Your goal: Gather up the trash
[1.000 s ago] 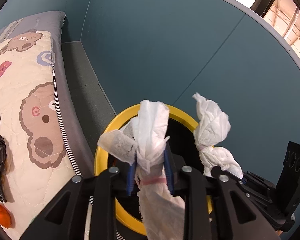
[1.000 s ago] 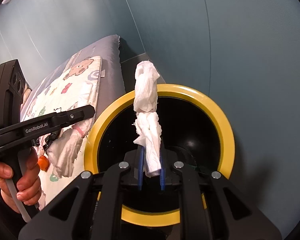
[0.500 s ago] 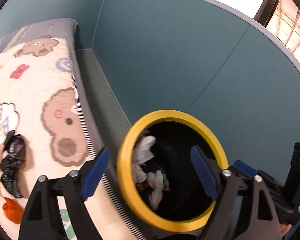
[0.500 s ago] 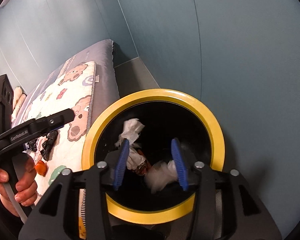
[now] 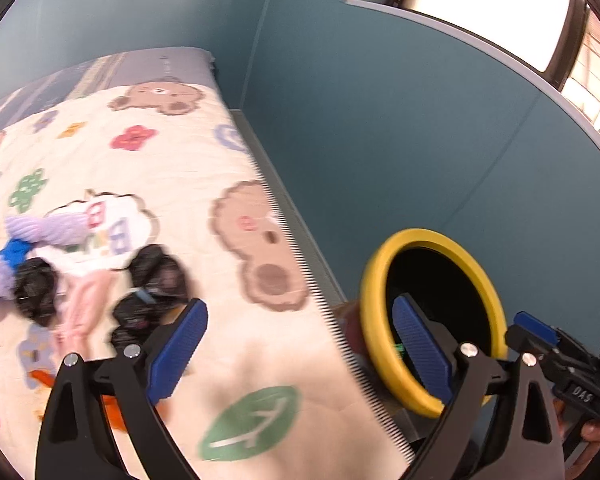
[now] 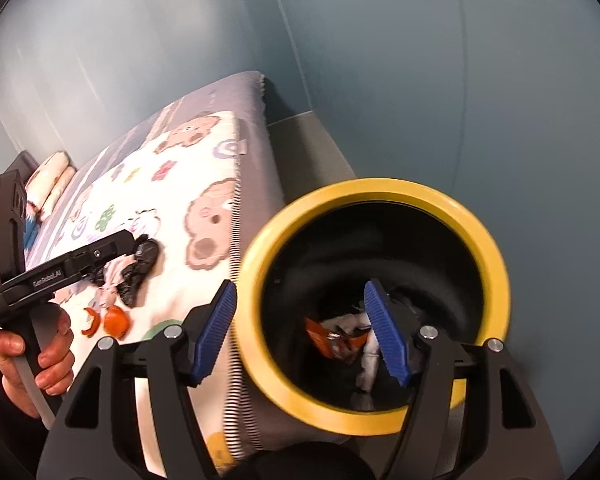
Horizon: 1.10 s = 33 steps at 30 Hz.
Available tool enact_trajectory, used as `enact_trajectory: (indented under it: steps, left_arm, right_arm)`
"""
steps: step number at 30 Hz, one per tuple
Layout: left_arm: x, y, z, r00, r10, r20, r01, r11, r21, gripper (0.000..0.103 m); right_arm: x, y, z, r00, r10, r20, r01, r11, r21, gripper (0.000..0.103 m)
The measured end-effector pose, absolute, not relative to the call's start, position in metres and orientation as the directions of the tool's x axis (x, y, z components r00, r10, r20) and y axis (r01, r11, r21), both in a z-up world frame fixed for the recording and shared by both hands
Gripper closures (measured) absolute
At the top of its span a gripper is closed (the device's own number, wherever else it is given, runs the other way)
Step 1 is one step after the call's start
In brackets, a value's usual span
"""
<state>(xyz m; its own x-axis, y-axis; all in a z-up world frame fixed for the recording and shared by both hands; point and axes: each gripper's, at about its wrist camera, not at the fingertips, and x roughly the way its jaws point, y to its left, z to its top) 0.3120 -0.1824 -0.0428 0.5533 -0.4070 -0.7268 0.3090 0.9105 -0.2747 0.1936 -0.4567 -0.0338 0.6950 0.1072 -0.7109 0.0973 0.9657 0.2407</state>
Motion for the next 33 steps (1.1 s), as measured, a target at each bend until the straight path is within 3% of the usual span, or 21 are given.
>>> enact_trajectory:
  steps: [19, 33]
  left_arm:
    - [0.302, -0.037, -0.047, 0.616, -0.237, -0.751, 0.135, 0.971, -0.195, 0.012]
    - [0.290, 0.040, -0.073, 0.584, -0.142, -0.799, 0.046, 0.989, -0.142, 0.011]
  right_arm:
    - [0.247, -0.336, -0.018, 0.642, 0.233, -0.731, -0.081, 0.968, 0.238, 0.036]
    - [0.290, -0.265, -0.040, 0.555, 0.278, -0.784, -0.146, 0.960, 0.237, 0.036]
